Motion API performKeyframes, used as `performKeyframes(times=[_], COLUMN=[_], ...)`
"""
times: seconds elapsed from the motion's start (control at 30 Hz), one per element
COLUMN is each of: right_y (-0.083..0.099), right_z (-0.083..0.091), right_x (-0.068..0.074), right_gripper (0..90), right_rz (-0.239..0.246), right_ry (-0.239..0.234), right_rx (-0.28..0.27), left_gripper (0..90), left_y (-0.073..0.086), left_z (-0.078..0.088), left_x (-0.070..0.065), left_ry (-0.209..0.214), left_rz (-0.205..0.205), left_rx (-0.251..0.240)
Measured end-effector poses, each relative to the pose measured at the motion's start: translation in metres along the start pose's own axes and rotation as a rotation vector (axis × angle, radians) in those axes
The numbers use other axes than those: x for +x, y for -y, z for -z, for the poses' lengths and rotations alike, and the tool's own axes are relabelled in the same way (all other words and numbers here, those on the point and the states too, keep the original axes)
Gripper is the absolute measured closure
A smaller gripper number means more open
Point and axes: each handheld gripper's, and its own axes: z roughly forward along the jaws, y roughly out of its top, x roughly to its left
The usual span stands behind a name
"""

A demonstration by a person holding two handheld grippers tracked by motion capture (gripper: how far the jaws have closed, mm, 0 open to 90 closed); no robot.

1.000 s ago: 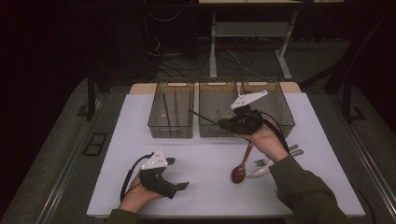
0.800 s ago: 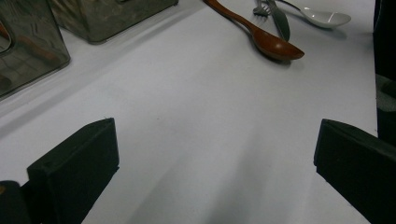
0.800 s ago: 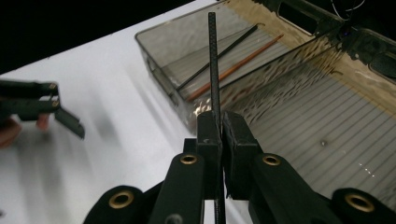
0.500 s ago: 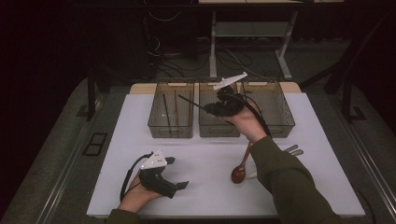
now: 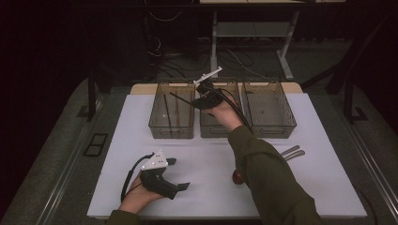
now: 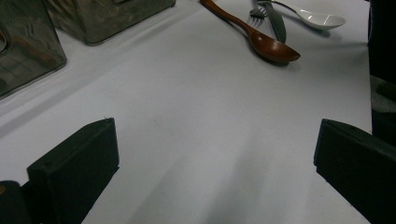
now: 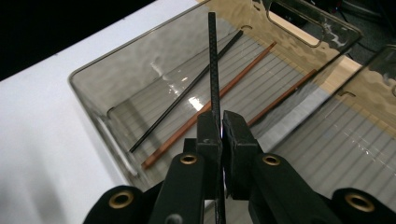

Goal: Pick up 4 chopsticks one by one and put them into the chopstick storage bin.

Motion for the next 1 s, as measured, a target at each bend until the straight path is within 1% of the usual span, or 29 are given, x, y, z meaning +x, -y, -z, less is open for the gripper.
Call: performKeyframes(times=[0.03, 0.1, 0.27, 0.33, 0.47, 0.5, 0.6, 0.77, 0.87, 0.9, 1.0], right_y=[-0.002, -0.007, -0.017, -0.019, -0.022, -0.024, -0.028, -0.033, -0.033, -0.033, -0.033], right_z=[-0.004, -0.012, -0.034, -0.044, -0.059, -0.062, -0.073, -0.084, -0.086, -0.086, -0.085], right_x=[0.001, 0.002, 0.009, 0.01, 0.013, 0.013, 0.015, 0.015, 0.015, 0.015, 0.015], right_gripper=[85.7, 85.7, 85.6, 85.6, 85.6, 85.6, 85.6, 85.5, 84.6, 82.9, 73.9], right_rz=[0.0, 0.0, -0.01, -0.014, -0.028, -0.025, -0.038, -0.054, -0.056, -0.054, -0.058], right_ry=[0.004, 0.004, 0.025, 0.034, 0.027, 0.031, 0.044, 0.071, 0.063, 0.061, 0.052], right_rx=[0.003, 0.012, 0.053, 0.076, 0.095, 0.107, 0.127, 0.159, 0.148, 0.146, 0.139], left_gripper=[0.0, 0.0, 0.0, 0.0, 0.0, 0.0, 0.0, 0.0, 0.0, 0.0, 0.0], left_y=[0.0, 0.0, 0.0, 0.0, -0.001, -0.001, -0.001, -0.001, -0.001, -0.001, -0.001], left_z=[0.0, 0.001, 0.002, 0.002, 0.001, 0.0, 0.0, 0.001, 0.001, 0.001, 0.001], left_x=[0.0, 0.0, 0.0, 0.0, 0.0, -0.001, -0.001, 0.0, 0.0, 0.0, 0.0], left_ry=[0.001, -0.001, 0.003, 0.005, 0.003, 0.004, 0.005, 0.007, 0.008, 0.008, 0.009], left_rz=[0.002, -0.004, 0.001, 0.003, -0.004, -0.004, -0.009, -0.01, -0.009, -0.01, -0.011], left_rx=[-0.005, 0.001, -0.01, -0.011, -0.005, -0.009, -0.002, -0.005, -0.007, -0.007, -0.006])
